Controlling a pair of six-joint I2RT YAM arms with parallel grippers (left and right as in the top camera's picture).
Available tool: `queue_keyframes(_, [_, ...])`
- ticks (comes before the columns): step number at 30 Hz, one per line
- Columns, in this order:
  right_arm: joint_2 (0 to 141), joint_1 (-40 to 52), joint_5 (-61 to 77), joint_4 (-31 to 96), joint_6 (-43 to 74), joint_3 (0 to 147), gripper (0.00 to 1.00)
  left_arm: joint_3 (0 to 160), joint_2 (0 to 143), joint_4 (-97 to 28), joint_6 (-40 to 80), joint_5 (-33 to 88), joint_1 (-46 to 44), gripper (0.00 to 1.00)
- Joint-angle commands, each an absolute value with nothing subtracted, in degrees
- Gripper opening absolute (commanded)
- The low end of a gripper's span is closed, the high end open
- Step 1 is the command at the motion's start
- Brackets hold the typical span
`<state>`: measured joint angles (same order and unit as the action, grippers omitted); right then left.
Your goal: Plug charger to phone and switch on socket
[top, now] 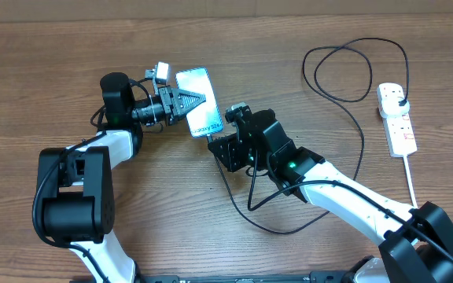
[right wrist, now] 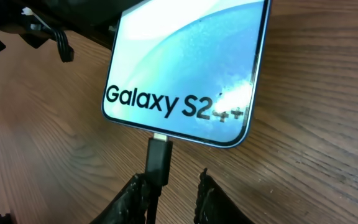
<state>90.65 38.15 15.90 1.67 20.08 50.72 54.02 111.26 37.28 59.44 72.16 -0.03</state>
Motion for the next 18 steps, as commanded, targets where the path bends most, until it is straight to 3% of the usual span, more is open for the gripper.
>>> queue_keyframes(1, [90.06,37.98,15.05,0.95,19.86,50.81,0.26,54.48,111.22,37.52,59.29,73.47,-0.4,0.04])
queue_keyframes(18, [90.56,37.98,16.6,0.05,19.88,50.81,0.24,54.48,111.22,37.52,60.93,73.49,-0.43,0.04])
